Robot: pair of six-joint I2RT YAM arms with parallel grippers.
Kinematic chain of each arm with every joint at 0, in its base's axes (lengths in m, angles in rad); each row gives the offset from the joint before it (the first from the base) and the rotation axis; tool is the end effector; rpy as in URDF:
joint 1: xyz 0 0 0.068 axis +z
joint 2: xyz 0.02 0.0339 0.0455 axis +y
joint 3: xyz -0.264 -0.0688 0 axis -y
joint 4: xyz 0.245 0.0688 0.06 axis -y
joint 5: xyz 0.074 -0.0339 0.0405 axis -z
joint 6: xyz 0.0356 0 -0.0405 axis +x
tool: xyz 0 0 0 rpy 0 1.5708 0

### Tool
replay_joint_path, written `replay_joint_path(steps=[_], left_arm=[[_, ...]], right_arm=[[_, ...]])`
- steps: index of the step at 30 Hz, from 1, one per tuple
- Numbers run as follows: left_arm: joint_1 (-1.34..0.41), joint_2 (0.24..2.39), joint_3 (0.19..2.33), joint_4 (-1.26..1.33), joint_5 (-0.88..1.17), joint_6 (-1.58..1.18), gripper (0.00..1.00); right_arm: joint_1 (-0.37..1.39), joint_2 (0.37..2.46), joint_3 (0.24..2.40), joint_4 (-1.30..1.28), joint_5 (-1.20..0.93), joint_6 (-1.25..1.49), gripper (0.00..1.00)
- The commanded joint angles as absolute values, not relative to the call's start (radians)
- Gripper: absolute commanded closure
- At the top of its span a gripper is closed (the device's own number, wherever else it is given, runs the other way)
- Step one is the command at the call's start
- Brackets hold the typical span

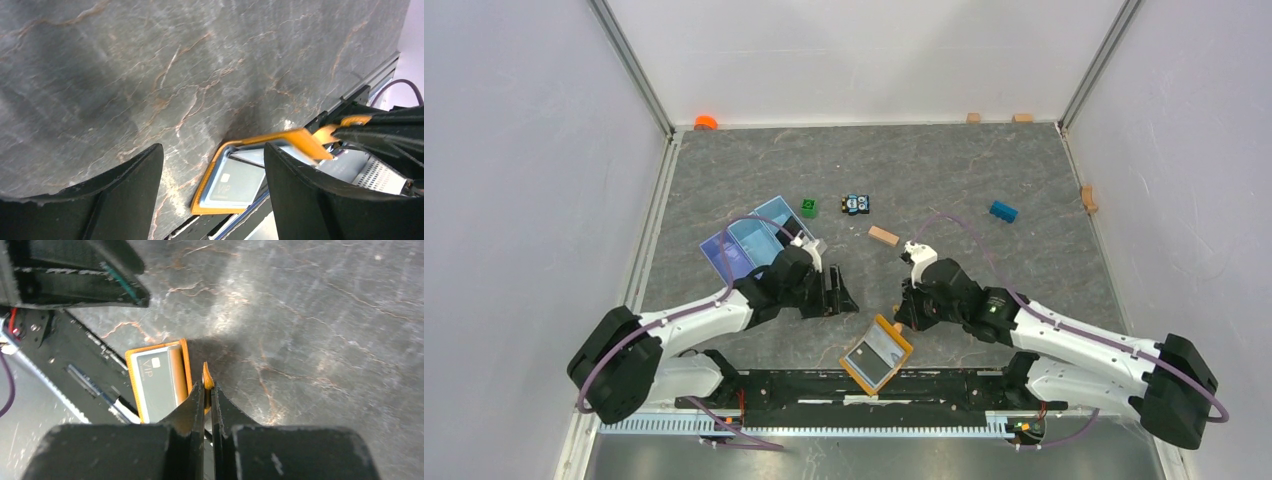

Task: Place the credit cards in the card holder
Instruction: Close the card holder at the center of the board.

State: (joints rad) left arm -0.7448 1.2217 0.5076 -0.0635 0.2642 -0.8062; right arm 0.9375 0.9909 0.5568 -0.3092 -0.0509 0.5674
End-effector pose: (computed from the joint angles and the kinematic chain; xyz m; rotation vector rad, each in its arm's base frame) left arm 0.1638 -0.1637 0.1704 0.0641 2.5752 -0.9981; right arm 0.1190 0.1651 0.2116 -0.4791 2.4103 0.7831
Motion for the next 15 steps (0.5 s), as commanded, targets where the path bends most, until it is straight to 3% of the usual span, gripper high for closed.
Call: replay_joint_path(steps=[1, 9, 15], left_arm=[[-0.710, 1.178, 0.482, -0.089, 0.282, -0.775, 0.20], [-0.659, 1.176, 0.515, -0.091, 0.313, -0.747, 0.18], [-0.643, 1.195, 0.512, -0.068, 0.334, -0.746, 0.18]], right_arm=[[0.950, 0.987, 0.627, -0.377, 0.191, 0.631, 1.00], [0.948, 0.983, 0.788, -0.605, 0.505, 0.573, 1.00], [0.949, 0.998, 0.696, -0.446, 0.297, 0.502, 1.00]])
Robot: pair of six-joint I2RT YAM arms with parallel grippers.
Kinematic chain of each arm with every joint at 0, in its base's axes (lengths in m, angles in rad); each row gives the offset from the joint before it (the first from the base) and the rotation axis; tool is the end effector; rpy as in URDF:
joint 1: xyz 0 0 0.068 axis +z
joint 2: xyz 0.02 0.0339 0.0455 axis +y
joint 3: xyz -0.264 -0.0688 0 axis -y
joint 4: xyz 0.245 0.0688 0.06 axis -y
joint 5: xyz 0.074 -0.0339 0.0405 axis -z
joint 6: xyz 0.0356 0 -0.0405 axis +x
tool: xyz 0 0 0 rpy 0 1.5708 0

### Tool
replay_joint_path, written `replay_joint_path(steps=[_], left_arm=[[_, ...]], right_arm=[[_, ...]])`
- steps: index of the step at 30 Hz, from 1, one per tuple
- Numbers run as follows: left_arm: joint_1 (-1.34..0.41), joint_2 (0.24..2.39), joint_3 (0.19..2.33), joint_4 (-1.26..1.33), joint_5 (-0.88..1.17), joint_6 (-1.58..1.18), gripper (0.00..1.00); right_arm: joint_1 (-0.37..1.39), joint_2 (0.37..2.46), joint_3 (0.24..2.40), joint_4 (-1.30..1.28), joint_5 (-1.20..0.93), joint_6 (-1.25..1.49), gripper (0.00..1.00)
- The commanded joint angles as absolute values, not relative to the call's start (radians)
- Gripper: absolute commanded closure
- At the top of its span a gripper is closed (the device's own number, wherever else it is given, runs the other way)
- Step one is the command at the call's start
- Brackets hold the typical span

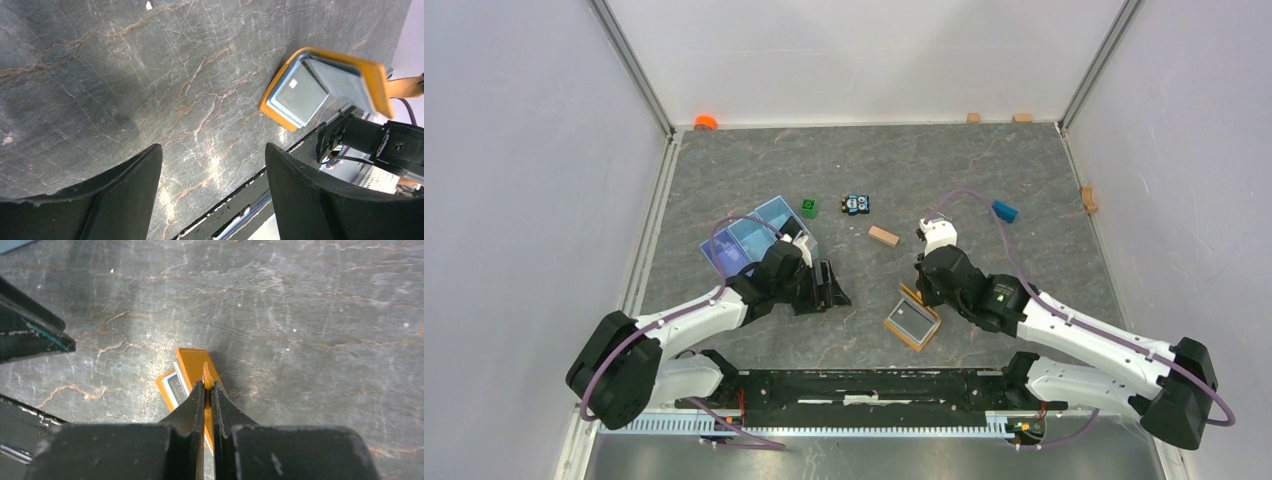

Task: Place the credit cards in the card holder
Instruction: Close the card holder at the center of the board.

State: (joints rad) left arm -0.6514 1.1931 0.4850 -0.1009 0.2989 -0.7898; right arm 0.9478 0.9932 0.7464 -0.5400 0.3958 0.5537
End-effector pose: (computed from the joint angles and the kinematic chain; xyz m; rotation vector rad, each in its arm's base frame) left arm 0.1704 -0.1431 0.1670 -0.0233 2.5915 -0.9762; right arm 0.1299 0.1573 0.2573 -0.2627 2.2874 0.3107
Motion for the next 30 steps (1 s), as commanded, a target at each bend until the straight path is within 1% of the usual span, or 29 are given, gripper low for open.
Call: replay_joint_path(steps=[1, 4, 6, 9, 12, 16, 18, 20, 24, 27, 30], left_arm=[[-0.642, 1.197, 0.508, -0.064, 0.336, -0.747, 0.18], [-0.641, 1.201, 0.500, -0.053, 0.342, -0.754, 0.18], [-0.641, 1.202, 0.491, -0.040, 0.346, -0.759, 0.18], [-0.641, 1.211, 0.485, -0.023, 0.358, -0.767, 0.18], [-0.641, 1.217, 0.472, -0.004, 0.371, -0.778, 0.18], [-0.641, 1.217, 0.466, 0.035, 0.383, -0.797, 0.18], [-0.645, 1.223, 0.471, 0.046, 0.388, -0.807, 0.18], [-0.652, 1.227, 0.477, 0.063, 0.390, -0.824, 0.19], [-0.683, 1.228, 0.488, 0.083, 0.365, -0.854, 0.20], [-0.705, 1.236, 0.503, 0.082, 0.351, -0.866, 0.20], [-0.723, 1.247, 0.517, 0.083, 0.336, -0.875, 0.20]], right_arm=[[0.950, 1.005, 0.672, -0.403, 0.231, 0.502, 1.00], [0.959, 1.022, 0.581, -0.285, 0.087, 0.529, 1.00], [0.977, 1.033, 0.541, -0.240, 0.051, 0.545, 1.00], [1.008, 1.060, 0.523, -0.214, 0.029, 0.555, 0.94], [1.023, 1.077, 0.533, -0.208, 0.007, 0.552, 0.80], [1.023, 1.056, 0.583, -0.220, 0.003, 0.517, 0.48], [1.022, 1.039, 0.634, -0.262, 0.003, 0.486, 0.38], [1.020, 1.028, 0.696, -0.328, 0.031, 0.447, 0.33], [0.990, 0.992, 0.794, -0.434, 0.099, 0.376, 0.27], [0.915, 0.949, 0.818, -0.467, 0.111, 0.353, 0.23], [0.800, 0.925, 0.789, -0.475, 0.089, 0.329, 0.23]])
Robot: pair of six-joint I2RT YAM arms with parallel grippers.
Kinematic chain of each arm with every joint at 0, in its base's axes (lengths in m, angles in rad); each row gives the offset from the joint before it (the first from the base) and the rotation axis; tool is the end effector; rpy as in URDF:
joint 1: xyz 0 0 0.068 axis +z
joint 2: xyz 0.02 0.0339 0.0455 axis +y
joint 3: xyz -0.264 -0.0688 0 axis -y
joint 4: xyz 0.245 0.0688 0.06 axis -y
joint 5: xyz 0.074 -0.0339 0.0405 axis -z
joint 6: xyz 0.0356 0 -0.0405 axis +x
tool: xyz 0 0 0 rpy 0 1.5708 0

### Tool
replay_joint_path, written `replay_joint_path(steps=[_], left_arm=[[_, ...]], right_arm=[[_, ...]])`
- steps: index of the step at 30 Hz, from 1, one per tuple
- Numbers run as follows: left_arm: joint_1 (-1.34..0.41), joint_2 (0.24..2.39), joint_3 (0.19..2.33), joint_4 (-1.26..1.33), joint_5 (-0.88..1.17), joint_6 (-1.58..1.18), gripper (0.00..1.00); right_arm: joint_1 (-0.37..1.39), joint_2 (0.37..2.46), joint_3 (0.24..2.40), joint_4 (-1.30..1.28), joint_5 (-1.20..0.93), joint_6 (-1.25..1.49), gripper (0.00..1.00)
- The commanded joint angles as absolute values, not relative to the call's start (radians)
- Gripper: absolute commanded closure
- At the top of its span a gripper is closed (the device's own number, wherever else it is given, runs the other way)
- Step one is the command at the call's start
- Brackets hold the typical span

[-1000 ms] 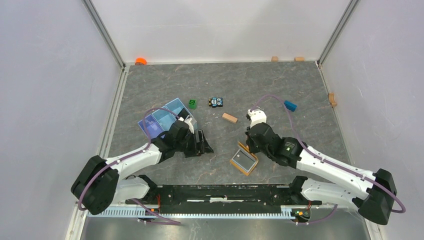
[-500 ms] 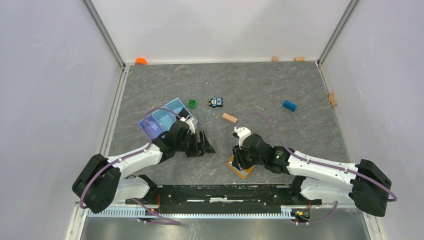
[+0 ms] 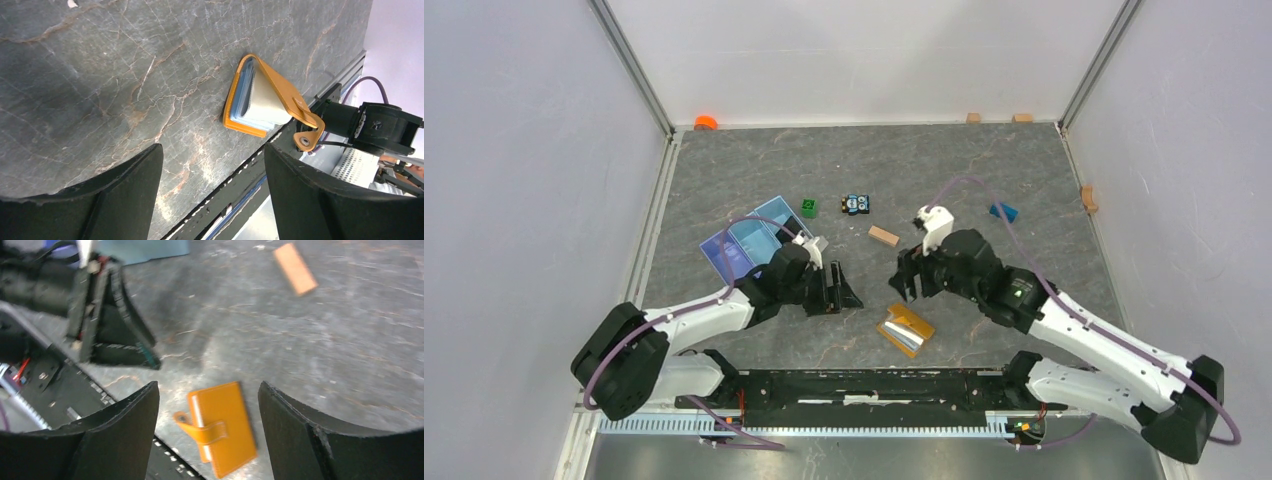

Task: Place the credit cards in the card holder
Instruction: Close the card holder at the center of the board.

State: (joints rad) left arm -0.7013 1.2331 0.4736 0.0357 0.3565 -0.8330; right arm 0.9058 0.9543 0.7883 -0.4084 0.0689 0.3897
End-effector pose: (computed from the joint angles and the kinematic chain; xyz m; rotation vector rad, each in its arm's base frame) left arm 0.1692 -0.1592 0.1663 0.0386 2.5448 -1.1227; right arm 0.1320 0.1644 0.2881 -0.5267 2.1589 0.6682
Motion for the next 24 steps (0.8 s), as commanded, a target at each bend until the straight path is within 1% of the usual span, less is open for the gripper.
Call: replay_joint_path(steps=[1, 3, 7, 14, 21, 24], left_arm=[[-0.730, 1.250, 0.523, 0.082, 0.332, -0.878, 0.20], [-0.746, 1.258, 0.532, 0.082, 0.326, -0.884, 0.20], [-0.778, 1.274, 0.551, 0.082, 0.314, -0.898, 0.20], [-0.866, 1.331, 0.594, 0.083, 0.292, -0.922, 0.20], [-0.919, 1.436, 0.636, 0.118, 0.290, -0.920, 0.20], [-0.934, 1.484, 0.662, 0.118, 0.284, -0.900, 0.22]], right_arm=[[0.766, 0.924, 0.771, -0.473, 0.076, 0.319, 0.23], [0.709, 0.938, 0.727, -0.471, 0.053, 0.290, 0.23], [0.687, 0.986, 0.647, -0.455, -0.019, 0.251, 0.23], [0.692, 1.013, 0.479, -0.284, -0.282, 0.283, 0.23], [0.753, 1.042, 0.418, -0.221, -0.280, 0.328, 0.23], [0.764, 1.058, 0.412, -0.219, -0.265, 0.342, 0.25]])
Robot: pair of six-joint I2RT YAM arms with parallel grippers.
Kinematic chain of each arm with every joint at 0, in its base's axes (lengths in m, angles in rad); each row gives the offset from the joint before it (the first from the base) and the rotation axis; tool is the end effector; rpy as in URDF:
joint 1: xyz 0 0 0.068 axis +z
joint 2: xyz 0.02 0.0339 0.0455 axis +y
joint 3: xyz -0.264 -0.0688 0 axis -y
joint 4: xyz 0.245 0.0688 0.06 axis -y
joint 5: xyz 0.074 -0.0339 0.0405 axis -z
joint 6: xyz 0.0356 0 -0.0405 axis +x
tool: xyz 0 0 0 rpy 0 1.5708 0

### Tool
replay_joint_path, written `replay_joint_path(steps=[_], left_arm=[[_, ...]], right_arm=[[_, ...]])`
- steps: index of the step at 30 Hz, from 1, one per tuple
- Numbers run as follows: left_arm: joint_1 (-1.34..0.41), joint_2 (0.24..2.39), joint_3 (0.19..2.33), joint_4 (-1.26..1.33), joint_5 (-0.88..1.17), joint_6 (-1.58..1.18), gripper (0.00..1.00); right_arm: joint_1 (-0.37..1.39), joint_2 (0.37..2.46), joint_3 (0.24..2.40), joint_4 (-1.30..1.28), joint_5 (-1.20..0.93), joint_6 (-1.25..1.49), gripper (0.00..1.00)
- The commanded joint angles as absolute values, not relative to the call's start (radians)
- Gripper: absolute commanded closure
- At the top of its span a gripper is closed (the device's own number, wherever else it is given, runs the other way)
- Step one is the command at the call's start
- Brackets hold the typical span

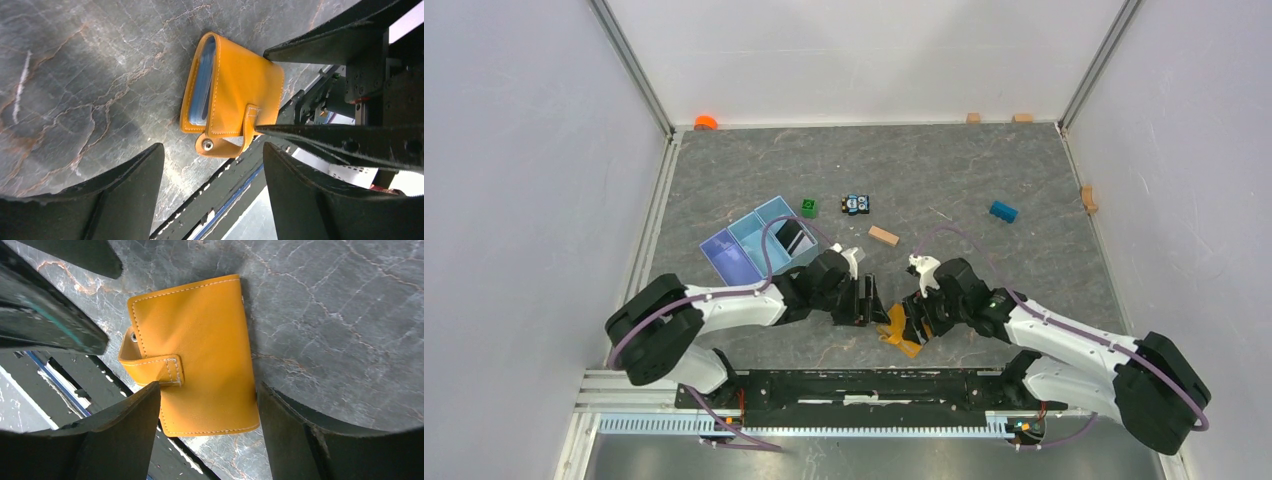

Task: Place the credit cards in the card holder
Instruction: Close the card holder at the center of the board, then pick up the card holder from the center of the board.

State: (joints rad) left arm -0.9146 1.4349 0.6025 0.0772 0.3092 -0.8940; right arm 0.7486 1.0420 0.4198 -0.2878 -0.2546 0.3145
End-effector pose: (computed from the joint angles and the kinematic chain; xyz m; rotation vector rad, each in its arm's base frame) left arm 0.1574 -0.2222 0.1603 0.2044 2.6317 -1.1481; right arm 0.1312 0.1341 0.1618 -0.6713 2.5142 0.7388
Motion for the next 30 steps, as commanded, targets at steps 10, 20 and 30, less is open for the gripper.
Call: replay_joint_path(steps=[10, 20, 30], left_arm=[[-0.965, 1.605, 0.722, 0.097, 0.291, -0.822, 0.54], [-0.978, 1.650, 0.699, 0.051, 0.288, -0.710, 0.76], [-0.980, 1.660, 0.695, 0.056, 0.264, -0.644, 0.76]], right_arm=[[0.715, 1.097, 0.407, -0.226, -0.306, 0.347, 0.27], [0.555, 1.165, 0.350, -0.139, -0.531, 0.324, 0.31], [0.541, 1.315, 0.282, 0.117, -0.748, 0.421, 0.64]])
